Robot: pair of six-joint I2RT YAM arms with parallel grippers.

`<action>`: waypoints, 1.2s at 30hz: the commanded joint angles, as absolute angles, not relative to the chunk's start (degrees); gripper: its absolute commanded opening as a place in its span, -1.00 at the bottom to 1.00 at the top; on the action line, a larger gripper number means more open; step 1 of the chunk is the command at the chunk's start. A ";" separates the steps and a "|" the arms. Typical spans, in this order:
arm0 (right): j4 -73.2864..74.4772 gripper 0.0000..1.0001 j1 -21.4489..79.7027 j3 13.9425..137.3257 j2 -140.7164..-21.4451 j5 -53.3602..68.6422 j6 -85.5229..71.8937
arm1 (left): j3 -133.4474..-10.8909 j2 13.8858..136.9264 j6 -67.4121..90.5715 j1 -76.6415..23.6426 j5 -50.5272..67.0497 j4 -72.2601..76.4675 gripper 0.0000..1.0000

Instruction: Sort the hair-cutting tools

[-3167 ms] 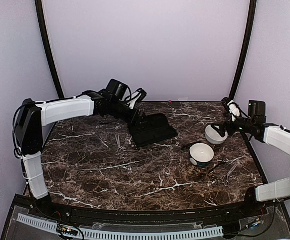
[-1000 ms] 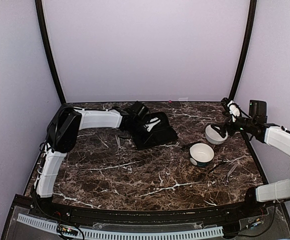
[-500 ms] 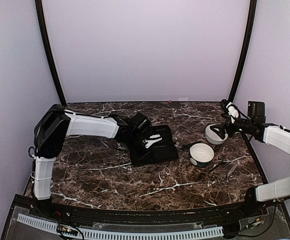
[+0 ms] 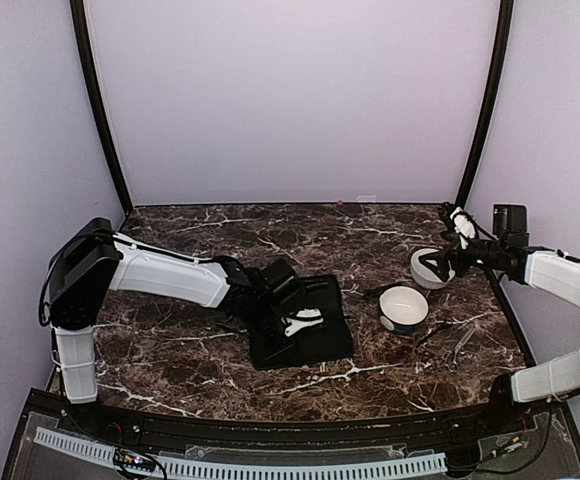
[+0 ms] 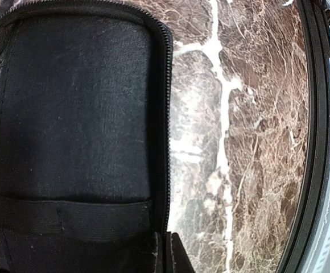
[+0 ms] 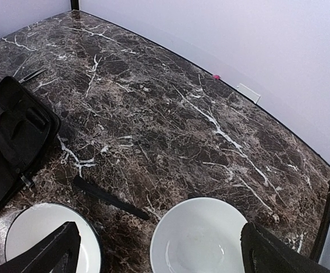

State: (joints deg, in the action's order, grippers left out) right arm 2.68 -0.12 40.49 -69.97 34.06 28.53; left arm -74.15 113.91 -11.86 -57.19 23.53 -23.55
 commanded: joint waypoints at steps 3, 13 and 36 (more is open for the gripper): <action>2.23 0.97 0.11 42.03 -71.90 34.17 28.50 | -71.72 111.09 -11.28 -58.10 22.51 -26.55 -1.00; 1.74 0.95 0.09 41.71 -72.99 33.24 27.70 | -68.20 107.23 -15.27 -60.19 24.56 -28.32 -1.00; 44.49 0.41 -0.45 46.42 -61.14 22.98 50.16 | -59.62 88.81 -1.45 -62.91 17.46 -12.18 -0.06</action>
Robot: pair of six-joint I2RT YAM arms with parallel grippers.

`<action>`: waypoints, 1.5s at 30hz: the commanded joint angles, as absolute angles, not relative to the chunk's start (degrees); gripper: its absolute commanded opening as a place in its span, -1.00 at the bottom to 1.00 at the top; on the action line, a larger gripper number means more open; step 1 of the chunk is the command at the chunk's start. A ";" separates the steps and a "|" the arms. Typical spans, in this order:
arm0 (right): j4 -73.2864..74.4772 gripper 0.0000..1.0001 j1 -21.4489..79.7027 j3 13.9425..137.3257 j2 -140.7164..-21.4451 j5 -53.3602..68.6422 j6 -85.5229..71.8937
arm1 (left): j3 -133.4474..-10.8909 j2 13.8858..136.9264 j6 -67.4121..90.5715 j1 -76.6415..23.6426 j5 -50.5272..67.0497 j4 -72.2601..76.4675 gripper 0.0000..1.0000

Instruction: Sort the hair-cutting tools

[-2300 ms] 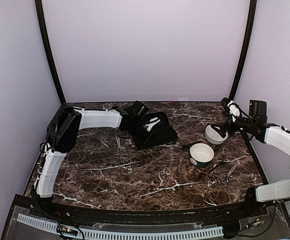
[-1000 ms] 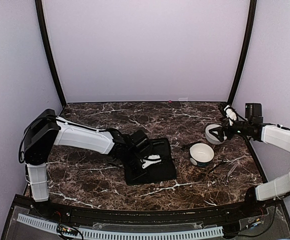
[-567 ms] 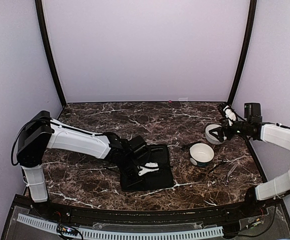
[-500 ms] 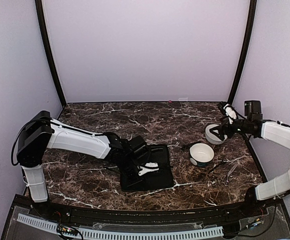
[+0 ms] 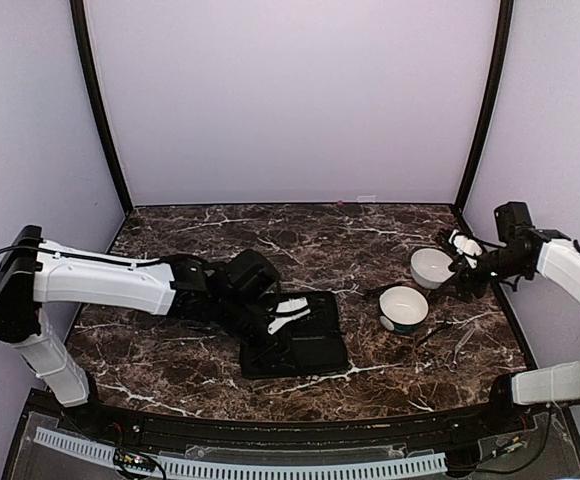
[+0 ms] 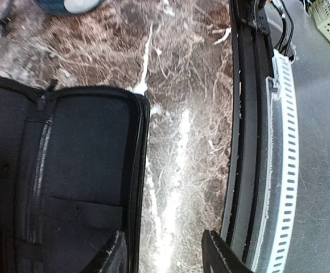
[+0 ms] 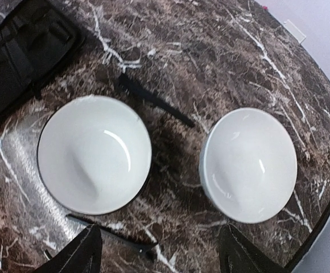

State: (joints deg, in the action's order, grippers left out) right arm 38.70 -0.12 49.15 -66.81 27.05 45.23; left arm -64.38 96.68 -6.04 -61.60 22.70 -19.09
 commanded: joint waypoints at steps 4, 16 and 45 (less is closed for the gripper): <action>47.89 0.40 -0.87 46.84 -56.70 20.79 52.36 | -54.43 80.74 4.61 -62.93 10.65 -6.44 -0.03; 46.92 0.16 -1.75 42.66 -62.47 11.48 57.64 | -47.87 80.86 27.28 -62.71 -12.98 -2.17 0.60; 38.29 -0.28 0.62 42.10 -78.62 4.61 77.91 | -53.63 90.41 20.58 -62.23 2.42 0.06 -0.10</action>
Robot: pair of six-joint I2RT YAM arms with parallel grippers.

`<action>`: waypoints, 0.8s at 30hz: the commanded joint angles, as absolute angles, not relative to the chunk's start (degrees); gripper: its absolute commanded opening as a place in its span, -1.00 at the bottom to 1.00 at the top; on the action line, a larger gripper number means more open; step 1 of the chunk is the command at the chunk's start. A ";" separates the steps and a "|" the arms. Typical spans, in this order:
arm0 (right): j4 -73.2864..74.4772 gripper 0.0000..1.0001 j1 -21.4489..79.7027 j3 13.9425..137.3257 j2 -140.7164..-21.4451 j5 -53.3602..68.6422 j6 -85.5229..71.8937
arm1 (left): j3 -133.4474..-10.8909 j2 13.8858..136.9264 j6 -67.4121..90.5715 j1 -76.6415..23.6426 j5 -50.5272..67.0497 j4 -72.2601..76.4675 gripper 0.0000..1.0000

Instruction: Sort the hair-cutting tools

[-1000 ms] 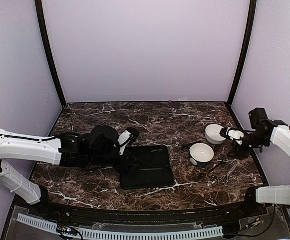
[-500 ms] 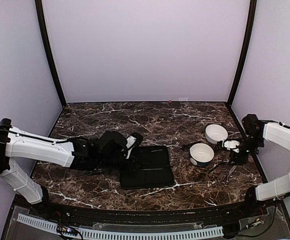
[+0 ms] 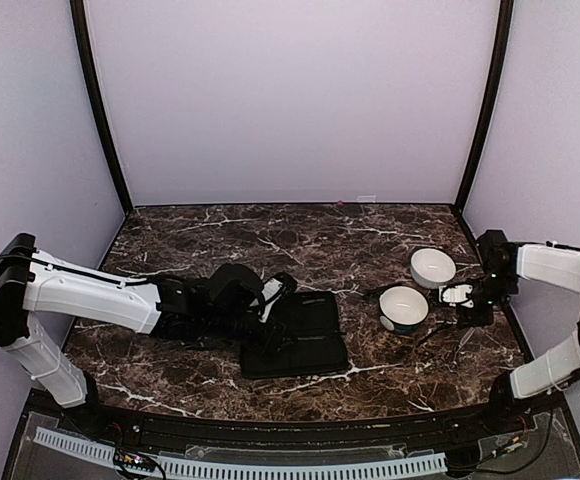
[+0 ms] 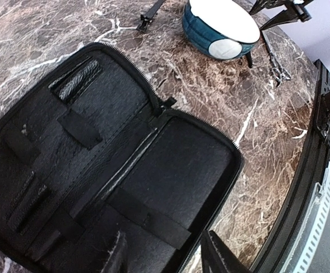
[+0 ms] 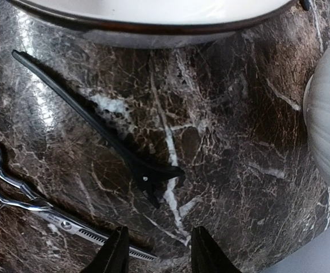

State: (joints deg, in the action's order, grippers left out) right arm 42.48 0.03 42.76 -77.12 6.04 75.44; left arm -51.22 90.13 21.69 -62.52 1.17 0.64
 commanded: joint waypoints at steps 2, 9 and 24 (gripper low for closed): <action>37.32 -0.33 1.00 42.15 -79.51 4.77 78.37 | -53.50 90.20 20.76 -62.23 1.91 0.00 -0.10; 36.50 -0.49 2.59 42.47 -82.32 4.48 79.67 | -52.32 89.56 22.65 -62.23 1.07 0.83 -0.09; 38.57 -0.55 4.31 41.15 -84.34 3.00 80.60 | -51.94 89.54 22.76 -62.23 0.36 0.09 -0.08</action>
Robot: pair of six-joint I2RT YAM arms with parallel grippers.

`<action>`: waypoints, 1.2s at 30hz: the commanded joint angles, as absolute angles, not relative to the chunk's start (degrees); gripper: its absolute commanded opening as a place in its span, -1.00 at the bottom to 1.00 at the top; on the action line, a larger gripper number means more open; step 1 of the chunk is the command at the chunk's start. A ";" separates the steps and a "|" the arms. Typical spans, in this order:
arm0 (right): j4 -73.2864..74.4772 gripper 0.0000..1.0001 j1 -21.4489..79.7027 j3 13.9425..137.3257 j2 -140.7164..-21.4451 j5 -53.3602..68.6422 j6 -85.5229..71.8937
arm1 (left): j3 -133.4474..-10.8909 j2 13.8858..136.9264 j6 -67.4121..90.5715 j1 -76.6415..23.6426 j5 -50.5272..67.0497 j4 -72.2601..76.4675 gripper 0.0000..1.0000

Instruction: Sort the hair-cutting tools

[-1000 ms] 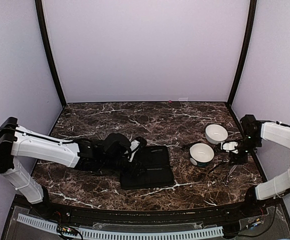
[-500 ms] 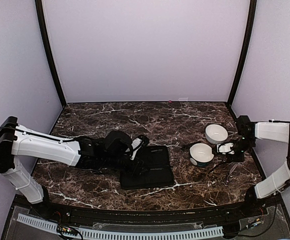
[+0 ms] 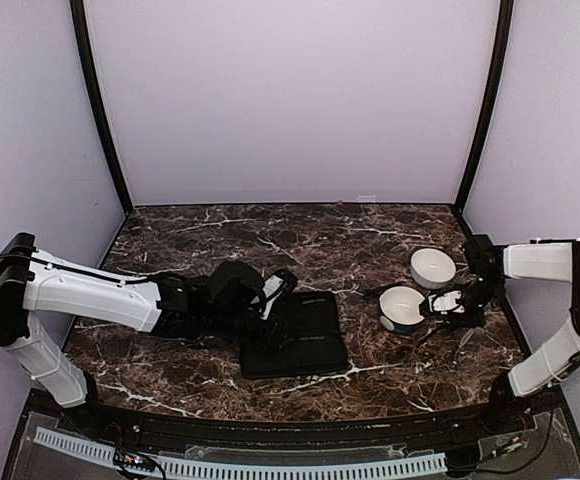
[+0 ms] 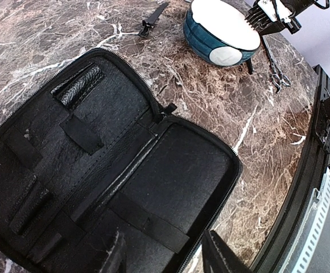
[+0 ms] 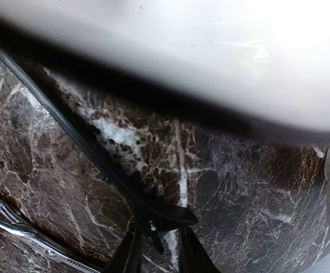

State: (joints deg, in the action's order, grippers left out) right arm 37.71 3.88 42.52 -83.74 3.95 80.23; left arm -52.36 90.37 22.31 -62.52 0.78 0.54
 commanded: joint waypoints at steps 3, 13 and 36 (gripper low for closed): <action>39.80 -0.56 4.31 41.06 -83.95 3.48 80.57 | -51.94 89.65 22.77 -62.23 0.49 0.13 -0.08; 42.80 -0.73 4.63 38.64 -79.79 2.82 81.78 | -51.98 90.08 22.25 -62.23 0.36 0.36 -0.07; 52.02 -0.98 14.88 35.12 -56.55 9.36 71.58 | -52.55 85.23 30.27 -61.09 -15.79 -21.76 0.08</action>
State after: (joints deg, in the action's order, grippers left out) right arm 48.80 12.23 35.92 -59.61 5.87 76.75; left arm -52.31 89.86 25.39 -61.67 -10.50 -11.92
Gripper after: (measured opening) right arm 0.015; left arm 0.535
